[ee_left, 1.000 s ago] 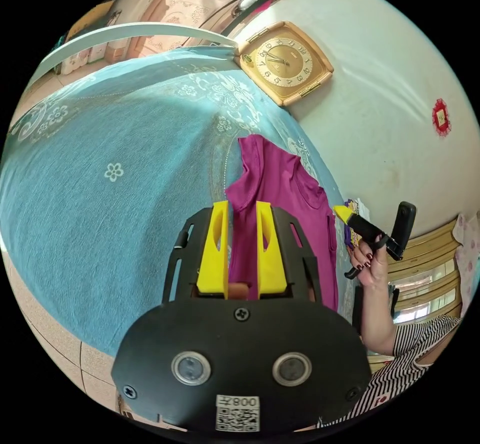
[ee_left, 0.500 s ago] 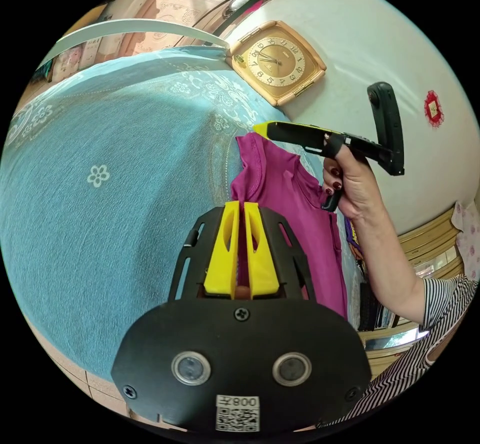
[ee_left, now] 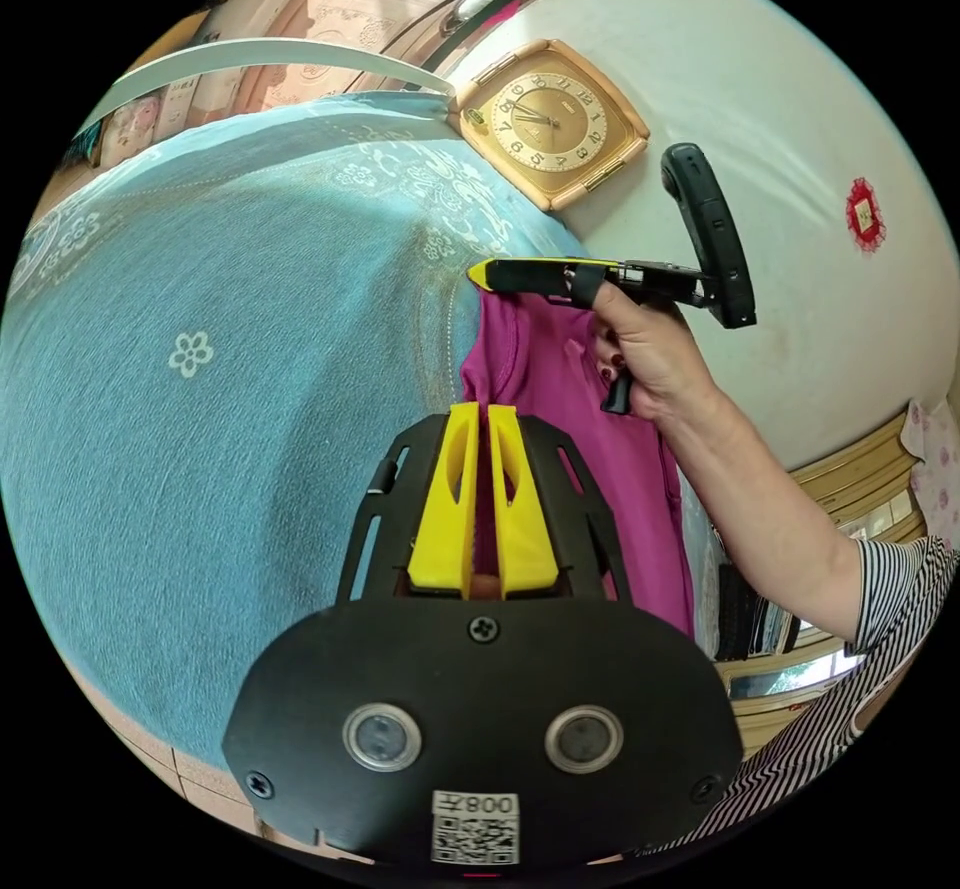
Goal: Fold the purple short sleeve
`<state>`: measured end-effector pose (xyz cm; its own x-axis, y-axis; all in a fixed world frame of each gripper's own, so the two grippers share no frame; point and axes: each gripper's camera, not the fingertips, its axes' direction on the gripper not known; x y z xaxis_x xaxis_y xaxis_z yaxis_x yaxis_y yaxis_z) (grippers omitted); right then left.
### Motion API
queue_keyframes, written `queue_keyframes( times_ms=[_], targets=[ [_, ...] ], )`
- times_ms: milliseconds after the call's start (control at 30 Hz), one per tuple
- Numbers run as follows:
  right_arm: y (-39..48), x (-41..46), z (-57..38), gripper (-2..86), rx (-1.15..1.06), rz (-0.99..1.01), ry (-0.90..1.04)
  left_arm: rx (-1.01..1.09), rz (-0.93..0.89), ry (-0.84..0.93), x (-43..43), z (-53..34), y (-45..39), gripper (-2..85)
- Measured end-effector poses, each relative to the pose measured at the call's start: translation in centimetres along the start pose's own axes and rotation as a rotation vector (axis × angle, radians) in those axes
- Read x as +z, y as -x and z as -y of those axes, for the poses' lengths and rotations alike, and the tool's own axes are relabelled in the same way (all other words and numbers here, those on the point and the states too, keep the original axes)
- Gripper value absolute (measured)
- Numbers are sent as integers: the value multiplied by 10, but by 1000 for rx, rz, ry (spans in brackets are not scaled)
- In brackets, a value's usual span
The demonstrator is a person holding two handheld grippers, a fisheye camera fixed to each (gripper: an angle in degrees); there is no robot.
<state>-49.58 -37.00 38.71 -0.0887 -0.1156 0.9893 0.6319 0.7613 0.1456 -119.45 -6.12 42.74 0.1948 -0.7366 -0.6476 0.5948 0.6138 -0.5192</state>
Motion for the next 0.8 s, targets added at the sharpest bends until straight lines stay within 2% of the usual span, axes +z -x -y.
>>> queue_keyframes(
  times_ms=[100, 233, 367, 567, 667, 800],
  targets=[
    [-38, -13, -15, 4, 75, 142, -87, 55, 7, -25, -1, -12, -12, 18],
    [-106, -46, -63, 4, 197, 404, -266, 294, 64, -69, -2, -37, -61, 19],
    [-156, -44, -104, 4, 276, 527, -276, 526, 173, 2, 28, -68, -108, 20],
    [-197, -16, -130, 5, 355, 471, -151, 662, 287, 137, 84, -106, -137, 23],
    [-205, -23, -134, 8, 359, 350, -154, 747, 348, 162, 104, -130, -151, 25],
    [-195, -35, -114, 27, 259, 308, -176, 823, 420, 173, 129, -156, -165, 26]
  ],
)
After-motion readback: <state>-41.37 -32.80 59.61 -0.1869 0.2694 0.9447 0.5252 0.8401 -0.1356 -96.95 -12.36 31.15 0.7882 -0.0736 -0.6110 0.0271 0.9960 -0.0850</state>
